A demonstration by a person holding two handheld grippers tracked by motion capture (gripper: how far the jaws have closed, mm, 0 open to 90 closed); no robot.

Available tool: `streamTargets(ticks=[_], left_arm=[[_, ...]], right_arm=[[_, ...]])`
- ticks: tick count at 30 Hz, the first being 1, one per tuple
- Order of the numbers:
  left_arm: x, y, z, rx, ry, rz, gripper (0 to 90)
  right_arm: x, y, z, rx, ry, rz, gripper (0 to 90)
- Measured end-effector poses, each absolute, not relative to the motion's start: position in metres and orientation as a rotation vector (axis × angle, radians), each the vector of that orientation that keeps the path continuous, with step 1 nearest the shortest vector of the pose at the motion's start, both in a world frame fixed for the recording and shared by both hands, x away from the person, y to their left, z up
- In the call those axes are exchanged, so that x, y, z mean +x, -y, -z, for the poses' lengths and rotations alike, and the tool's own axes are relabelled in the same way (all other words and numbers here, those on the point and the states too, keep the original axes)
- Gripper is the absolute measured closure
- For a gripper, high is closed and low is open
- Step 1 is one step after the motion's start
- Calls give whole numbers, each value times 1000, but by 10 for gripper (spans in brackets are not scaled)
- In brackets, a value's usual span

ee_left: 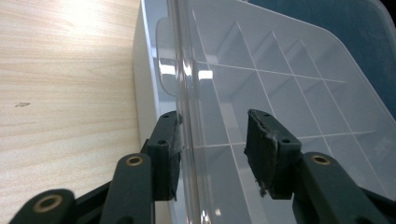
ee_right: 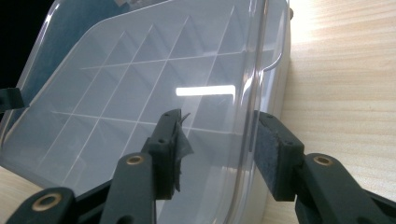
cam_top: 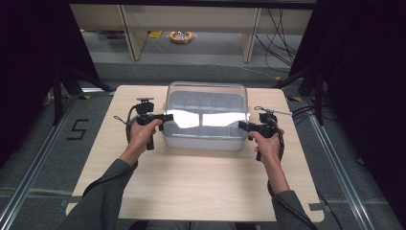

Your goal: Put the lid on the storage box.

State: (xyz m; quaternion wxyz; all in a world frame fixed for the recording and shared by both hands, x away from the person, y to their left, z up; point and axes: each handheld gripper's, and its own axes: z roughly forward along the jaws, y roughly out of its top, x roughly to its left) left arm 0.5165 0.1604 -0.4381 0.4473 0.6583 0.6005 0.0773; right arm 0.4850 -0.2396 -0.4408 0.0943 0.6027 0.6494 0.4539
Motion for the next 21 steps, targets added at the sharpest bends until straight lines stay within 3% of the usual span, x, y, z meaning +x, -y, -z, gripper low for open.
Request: streamTargets(ticks=[21], left_arm=[[516,-155,443,1652,-1458,-274,515]], right_arm=[[489,232,439,1731,-1931,-1231,518]])
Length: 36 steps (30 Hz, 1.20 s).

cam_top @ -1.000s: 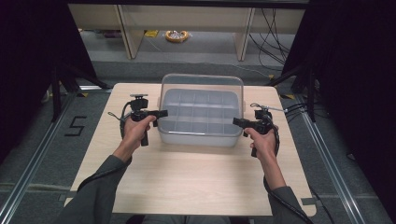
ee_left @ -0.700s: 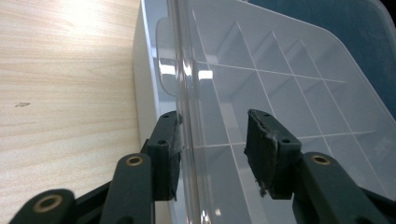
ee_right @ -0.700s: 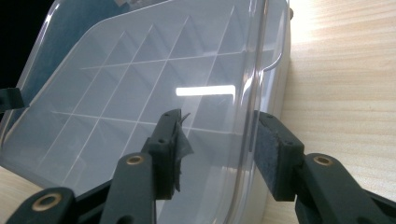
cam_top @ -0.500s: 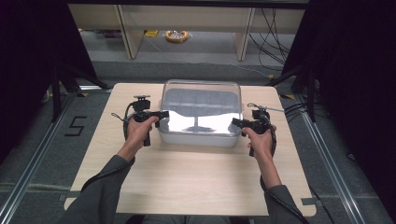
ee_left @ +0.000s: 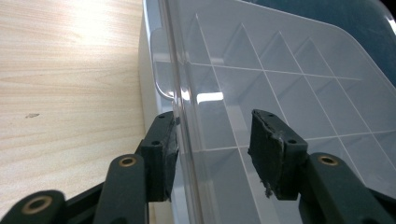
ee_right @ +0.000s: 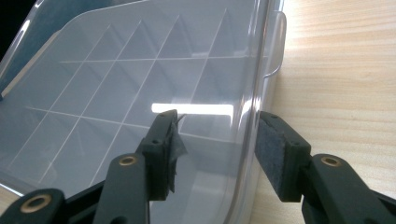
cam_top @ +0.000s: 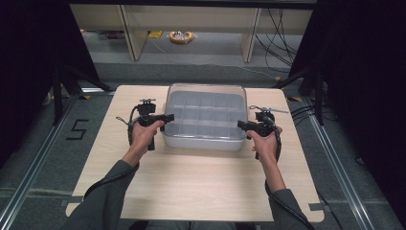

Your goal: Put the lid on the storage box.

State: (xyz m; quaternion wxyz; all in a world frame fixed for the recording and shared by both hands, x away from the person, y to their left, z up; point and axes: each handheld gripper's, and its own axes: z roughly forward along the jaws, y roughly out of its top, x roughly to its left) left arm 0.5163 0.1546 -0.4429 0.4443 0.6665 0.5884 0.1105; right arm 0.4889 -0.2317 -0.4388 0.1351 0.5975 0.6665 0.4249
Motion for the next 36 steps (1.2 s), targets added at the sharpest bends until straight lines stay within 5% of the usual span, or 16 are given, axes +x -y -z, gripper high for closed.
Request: streamTargets(ticks=[9,15,30,36], left_arm=[[515,-155,443,1643,-1457,-263,496],[509,-152,443,1691,-1409,-413,495],[513,-167,455,1639,-1483,-261,452],[510,-169,456,1632,-1455,-199,516]], right_arm=[[492,235,450,1776,-1941,-1263,472],[492,232,447,1759,-1972,-1228,444],[494,225,446,1730,-1973,-1161,464],[495,228,448,1720,-1967,-1200,463]])
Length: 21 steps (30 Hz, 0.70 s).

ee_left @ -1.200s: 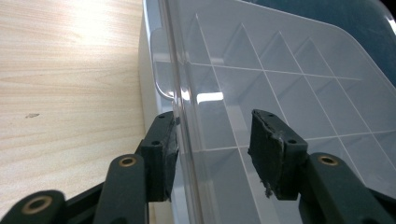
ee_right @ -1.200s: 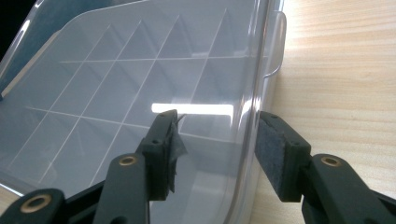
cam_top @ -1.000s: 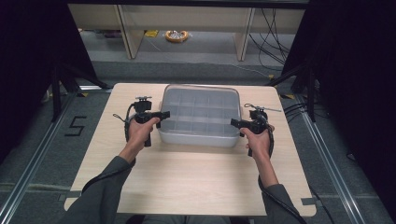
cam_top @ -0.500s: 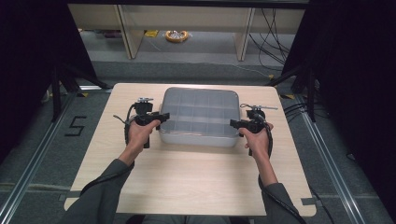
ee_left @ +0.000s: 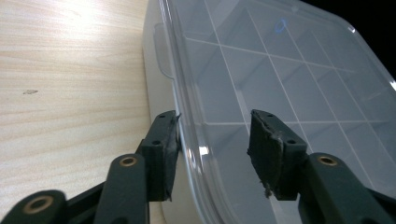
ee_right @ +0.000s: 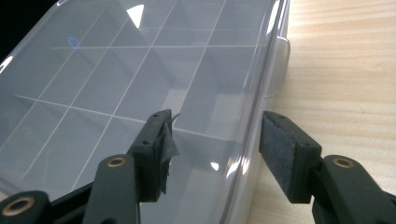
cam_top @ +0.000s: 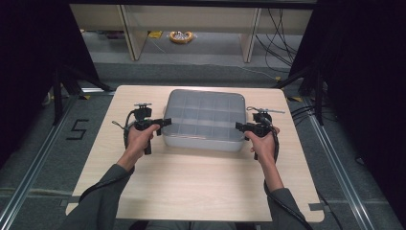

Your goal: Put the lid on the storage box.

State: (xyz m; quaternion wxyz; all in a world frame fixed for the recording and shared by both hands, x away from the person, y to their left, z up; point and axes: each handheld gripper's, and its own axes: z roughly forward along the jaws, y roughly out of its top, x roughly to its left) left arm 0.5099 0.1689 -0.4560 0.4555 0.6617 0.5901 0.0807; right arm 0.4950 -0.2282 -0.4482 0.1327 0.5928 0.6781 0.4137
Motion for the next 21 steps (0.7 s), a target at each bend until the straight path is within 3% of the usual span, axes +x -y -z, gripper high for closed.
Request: streamTargets(ticks=[21], left_arm=[[505,-168,456,1648,-1453,-199,518]], right_arm=[[500,230,446,1762,-1955,-1200,487]])
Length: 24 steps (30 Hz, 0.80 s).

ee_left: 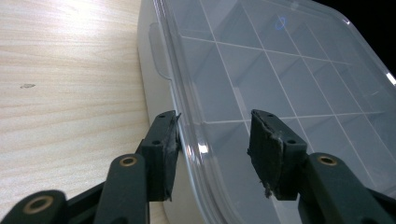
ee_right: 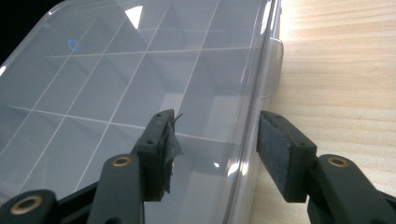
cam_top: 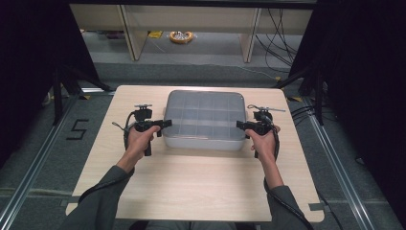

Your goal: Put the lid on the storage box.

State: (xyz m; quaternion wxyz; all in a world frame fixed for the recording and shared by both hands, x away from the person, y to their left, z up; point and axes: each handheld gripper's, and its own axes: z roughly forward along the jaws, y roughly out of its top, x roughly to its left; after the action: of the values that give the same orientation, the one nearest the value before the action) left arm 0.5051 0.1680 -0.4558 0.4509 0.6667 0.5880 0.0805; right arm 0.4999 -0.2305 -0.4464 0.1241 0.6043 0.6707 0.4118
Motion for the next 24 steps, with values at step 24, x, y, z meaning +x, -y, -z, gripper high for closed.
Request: streamTargets(ticks=[24], left_arm=[[488,-188,446,1611,-1438,-194,436]], right_arm=[[480,239,433,1790,-1912,-1267,340]])
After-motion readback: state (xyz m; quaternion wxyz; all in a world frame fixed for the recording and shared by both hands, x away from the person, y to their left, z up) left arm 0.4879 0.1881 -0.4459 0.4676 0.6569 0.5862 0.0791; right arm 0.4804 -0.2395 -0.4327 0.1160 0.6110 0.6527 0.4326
